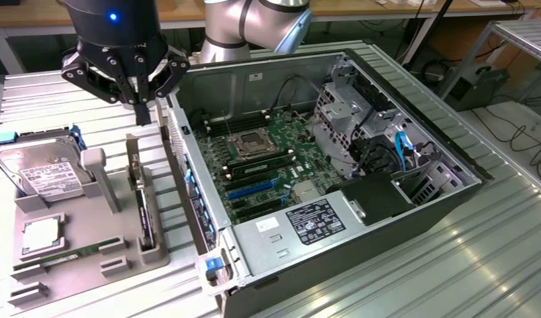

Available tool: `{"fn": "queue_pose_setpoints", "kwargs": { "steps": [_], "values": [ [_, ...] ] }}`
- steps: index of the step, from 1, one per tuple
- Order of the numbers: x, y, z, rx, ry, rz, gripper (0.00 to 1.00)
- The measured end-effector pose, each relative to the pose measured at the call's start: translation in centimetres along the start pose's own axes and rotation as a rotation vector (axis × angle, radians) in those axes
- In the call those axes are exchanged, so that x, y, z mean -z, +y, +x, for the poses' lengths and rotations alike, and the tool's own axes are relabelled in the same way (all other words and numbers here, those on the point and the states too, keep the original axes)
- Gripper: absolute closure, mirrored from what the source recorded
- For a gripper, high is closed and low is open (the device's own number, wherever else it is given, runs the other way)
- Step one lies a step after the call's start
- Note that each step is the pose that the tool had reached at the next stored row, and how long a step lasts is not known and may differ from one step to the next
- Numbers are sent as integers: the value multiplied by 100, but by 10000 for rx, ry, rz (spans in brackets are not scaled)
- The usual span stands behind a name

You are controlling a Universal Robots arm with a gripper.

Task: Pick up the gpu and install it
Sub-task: 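Reach for the gpu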

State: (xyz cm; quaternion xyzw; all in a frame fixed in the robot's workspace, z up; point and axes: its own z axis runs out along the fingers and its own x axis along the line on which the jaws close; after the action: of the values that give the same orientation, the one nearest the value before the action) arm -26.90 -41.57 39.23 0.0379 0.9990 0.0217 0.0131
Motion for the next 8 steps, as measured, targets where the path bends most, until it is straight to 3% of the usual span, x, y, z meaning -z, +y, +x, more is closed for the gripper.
{"fn": "queue_pose_setpoints", "kwargs": {
  "steps": [8],
  "values": [
    [-3, -18, 12, 0, 0, 0, 89]
  ]
}}
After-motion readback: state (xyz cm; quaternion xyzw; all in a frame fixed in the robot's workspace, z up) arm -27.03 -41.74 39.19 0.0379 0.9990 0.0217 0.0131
